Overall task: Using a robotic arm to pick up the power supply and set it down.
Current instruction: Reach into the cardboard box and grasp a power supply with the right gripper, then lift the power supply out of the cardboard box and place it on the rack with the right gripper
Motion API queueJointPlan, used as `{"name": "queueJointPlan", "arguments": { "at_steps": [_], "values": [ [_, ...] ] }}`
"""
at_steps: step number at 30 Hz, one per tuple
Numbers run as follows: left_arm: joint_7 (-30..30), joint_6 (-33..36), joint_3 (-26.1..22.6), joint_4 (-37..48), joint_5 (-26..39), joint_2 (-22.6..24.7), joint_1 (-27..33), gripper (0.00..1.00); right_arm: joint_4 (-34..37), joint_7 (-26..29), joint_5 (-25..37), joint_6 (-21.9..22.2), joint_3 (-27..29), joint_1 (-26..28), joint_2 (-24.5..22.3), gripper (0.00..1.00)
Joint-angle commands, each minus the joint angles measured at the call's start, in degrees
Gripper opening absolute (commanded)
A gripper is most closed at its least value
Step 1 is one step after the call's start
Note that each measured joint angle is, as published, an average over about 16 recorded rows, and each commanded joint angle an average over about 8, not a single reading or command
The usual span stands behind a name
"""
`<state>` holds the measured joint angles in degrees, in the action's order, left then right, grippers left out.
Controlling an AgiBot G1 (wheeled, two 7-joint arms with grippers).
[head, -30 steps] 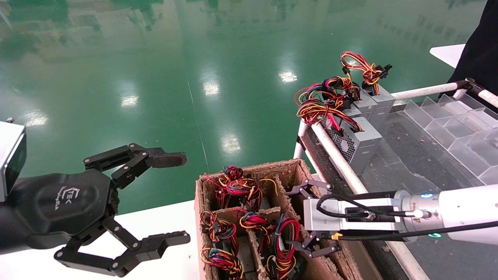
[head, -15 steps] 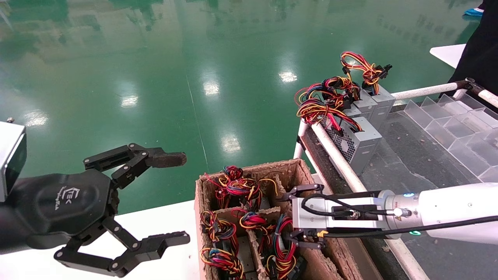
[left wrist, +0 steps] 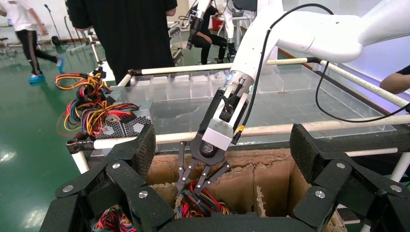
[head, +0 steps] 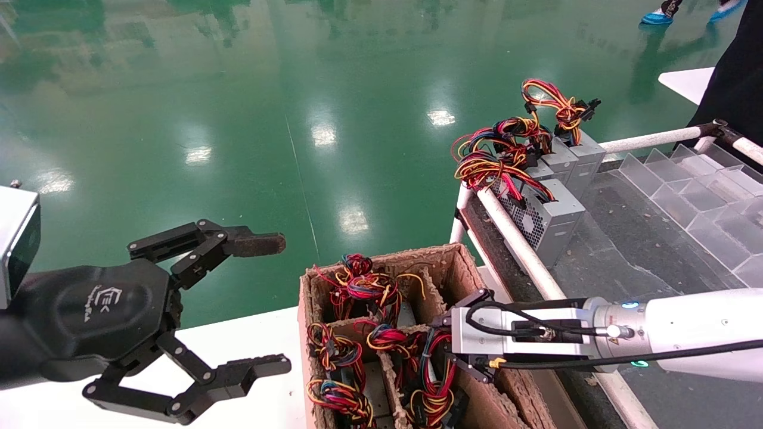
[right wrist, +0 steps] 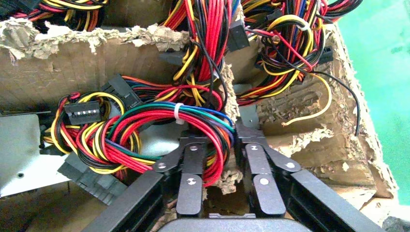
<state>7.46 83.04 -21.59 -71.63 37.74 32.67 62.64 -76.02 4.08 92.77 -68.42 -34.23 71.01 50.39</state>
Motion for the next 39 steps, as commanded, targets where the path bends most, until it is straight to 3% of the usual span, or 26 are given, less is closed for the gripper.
{"name": "queueJointPlan", "arguments": {
  "at_steps": [1, 22, 33, 39],
  "values": [
    [0.0, 0.0, 0.0, 0.0, 0.0, 0.0, 0.0, 1.00, 0.1, 0.0, -0.1, 0.1, 0.1, -0.2, -0.1, 0.00],
    [0.0, 0.0, 0.0, 0.0, 0.0, 0.0, 0.0, 1.00, -1.3, -3.5, -9.0, 2.4, 6.2, -1.3, -4.2, 0.00],
    [0.0, 0.0, 0.0, 0.0, 0.0, 0.0, 0.0, 1.00, -1.2, -3.9, -25.9, 0.3, 15.0, -1.5, -8.5, 0.00],
    [0.0, 0.0, 0.0, 0.0, 0.0, 0.0, 0.0, 1.00, -1.0, -3.9, -32.7, 1.7, 20.5, -1.4, -11.1, 0.00]
  ]
}}
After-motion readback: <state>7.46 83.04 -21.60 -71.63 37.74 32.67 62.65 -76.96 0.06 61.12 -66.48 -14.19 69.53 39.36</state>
